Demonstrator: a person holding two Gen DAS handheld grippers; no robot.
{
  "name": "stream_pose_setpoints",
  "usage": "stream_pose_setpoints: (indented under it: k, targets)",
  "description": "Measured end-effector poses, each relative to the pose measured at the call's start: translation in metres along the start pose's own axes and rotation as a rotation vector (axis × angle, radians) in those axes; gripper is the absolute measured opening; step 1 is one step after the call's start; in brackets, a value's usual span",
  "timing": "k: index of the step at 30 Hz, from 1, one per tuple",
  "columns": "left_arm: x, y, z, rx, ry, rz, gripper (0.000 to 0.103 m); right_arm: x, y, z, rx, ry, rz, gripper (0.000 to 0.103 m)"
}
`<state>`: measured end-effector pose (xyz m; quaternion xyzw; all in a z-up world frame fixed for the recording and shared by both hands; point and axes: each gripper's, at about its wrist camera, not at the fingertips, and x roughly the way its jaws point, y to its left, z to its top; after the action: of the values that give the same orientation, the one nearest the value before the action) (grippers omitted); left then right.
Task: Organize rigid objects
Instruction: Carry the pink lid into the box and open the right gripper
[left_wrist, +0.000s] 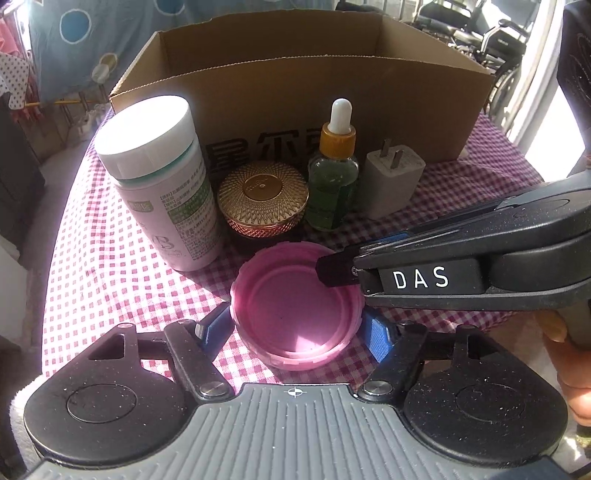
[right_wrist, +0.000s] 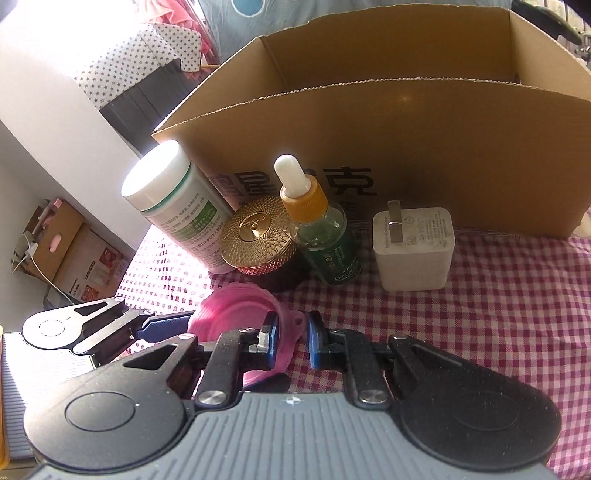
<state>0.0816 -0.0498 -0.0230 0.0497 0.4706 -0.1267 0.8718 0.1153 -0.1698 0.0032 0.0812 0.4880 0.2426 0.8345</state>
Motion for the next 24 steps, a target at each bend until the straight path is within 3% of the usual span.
stream_pose_setpoints:
  k: [24]
  targets:
    - [-0.062,-0.035,-0.005,0.08,-0.166,0.065,0.073,-0.079,0.011,-0.021,-0.025,-0.212,0.015,0.018]
